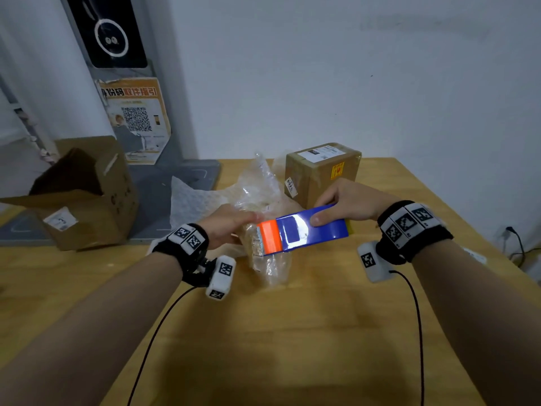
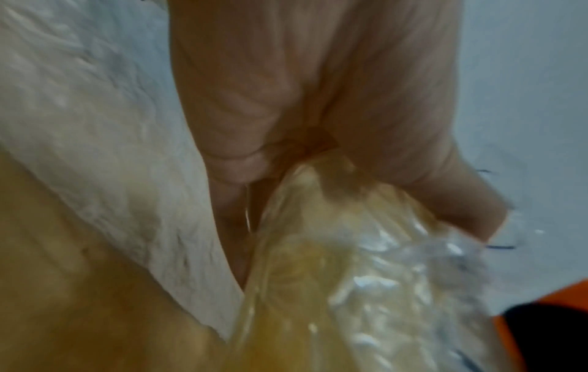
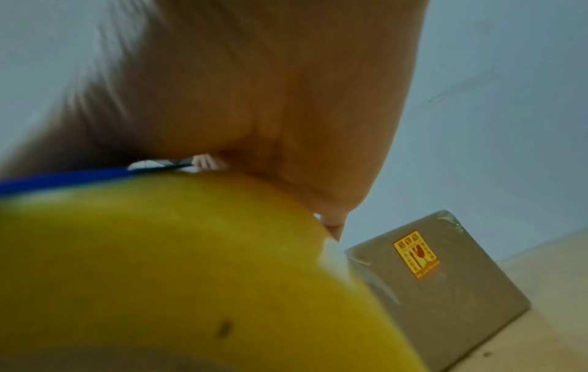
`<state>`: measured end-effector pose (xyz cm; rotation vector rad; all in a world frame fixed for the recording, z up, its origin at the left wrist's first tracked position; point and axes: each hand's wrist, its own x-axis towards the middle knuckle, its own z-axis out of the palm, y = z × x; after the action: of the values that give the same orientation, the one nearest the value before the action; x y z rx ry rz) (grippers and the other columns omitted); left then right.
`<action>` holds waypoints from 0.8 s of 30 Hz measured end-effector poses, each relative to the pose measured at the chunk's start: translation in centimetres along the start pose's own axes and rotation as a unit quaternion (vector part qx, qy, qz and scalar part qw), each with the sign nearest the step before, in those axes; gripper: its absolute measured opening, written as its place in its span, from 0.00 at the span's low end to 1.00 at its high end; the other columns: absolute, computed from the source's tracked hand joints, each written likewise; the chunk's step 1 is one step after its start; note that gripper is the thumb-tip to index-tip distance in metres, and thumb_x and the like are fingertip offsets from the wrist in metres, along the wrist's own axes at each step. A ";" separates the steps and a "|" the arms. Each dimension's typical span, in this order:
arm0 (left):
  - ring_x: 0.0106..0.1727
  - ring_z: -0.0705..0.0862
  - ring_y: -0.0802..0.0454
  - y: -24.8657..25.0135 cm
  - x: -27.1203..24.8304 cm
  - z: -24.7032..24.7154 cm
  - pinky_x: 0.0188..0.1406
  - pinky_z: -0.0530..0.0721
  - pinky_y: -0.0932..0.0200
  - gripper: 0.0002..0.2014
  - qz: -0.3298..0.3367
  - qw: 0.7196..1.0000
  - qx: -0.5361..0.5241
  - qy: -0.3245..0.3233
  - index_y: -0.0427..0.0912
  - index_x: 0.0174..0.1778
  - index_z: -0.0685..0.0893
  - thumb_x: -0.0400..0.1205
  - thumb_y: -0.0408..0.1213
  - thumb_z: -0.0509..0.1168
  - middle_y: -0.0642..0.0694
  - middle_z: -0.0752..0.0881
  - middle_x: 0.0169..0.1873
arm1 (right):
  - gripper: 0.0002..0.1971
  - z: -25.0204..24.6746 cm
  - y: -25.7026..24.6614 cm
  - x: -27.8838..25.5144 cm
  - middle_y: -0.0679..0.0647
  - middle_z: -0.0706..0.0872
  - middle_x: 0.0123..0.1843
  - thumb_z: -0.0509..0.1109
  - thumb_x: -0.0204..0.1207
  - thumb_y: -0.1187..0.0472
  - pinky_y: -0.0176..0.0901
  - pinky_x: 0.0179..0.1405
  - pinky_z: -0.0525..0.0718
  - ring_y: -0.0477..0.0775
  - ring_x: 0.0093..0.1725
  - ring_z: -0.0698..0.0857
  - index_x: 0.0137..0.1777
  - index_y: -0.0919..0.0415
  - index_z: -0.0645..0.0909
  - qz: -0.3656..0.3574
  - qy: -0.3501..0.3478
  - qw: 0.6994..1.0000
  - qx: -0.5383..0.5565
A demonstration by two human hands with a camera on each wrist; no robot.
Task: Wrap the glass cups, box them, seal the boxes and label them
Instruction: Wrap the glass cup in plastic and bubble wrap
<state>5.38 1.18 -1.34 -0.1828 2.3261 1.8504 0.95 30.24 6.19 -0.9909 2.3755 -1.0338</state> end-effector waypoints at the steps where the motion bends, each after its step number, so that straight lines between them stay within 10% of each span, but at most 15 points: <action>1: 0.54 0.88 0.34 -0.1 -0.5 -0.2 0.60 0.86 0.39 0.28 0.012 1.000 -0.012 -0.012 0.33 0.59 0.89 0.69 0.48 0.82 0.35 0.92 0.48 | 0.21 -0.2 -0.5 0.0 0.60 0.93 0.42 0.84 0.59 0.36 0.43 0.46 0.79 0.47 0.42 0.87 0.41 0.53 0.96 -0.004 0.001 1.000 0.000; 6: 0.68 0.85 0.28 -0.1 -2.7 -0.4 0.71 0.79 0.24 0.38 0.092 0.991 -0.070 -0.064 0.42 0.65 0.87 0.62 0.57 0.86 0.31 0.88 0.63 | 0.21 -1.2 -2.5 0.0 0.55 0.95 0.44 0.82 0.55 0.35 0.46 0.52 0.84 0.47 0.44 0.91 0.40 0.49 0.96 -0.019 -0.007 1.000 0.007; 13: 0.63 0.86 0.30 0.3 -4.3 -0.4 0.66 0.83 0.31 0.43 0.139 0.979 -0.107 -0.105 0.45 0.63 0.87 0.53 0.61 0.89 0.29 0.88 0.63 | 0.16 -2.5 -4.5 -0.8 0.51 0.95 0.40 0.81 0.54 0.36 0.32 0.42 0.84 0.42 0.41 0.90 0.36 0.45 0.96 -0.041 -0.017 0.999 0.017; 20: 0.39 0.91 0.50 -0.1 -4.8 -0.9 0.39 0.90 0.58 0.28 0.111 0.960 -0.193 -0.172 0.45 0.35 0.94 0.43 0.53 0.89 0.45 0.91 0.36 | 0.33 -4.0 -3.1 -1.0 0.58 0.93 0.38 0.87 0.47 0.26 0.35 0.40 0.85 0.47 0.37 0.89 0.38 0.55 0.96 -0.080 0.032 0.993 0.084; 24: 0.52 0.91 0.42 -0.7 -4.7 -1.4 0.49 0.91 0.52 0.38 0.096 0.951 -0.249 -0.157 0.42 0.52 0.94 0.48 0.58 0.88 0.39 0.91 0.50 | 0.32 -4.2 -1.7 -1.2 0.51 0.91 0.31 0.87 0.45 0.26 0.32 0.35 0.83 0.43 0.31 0.87 0.33 0.56 0.95 -0.073 0.046 0.986 0.144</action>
<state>10.08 -0.39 -0.76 0.2724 1.6883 2.3313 0.20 32.35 10.36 -1.0373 2.1647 -1.4572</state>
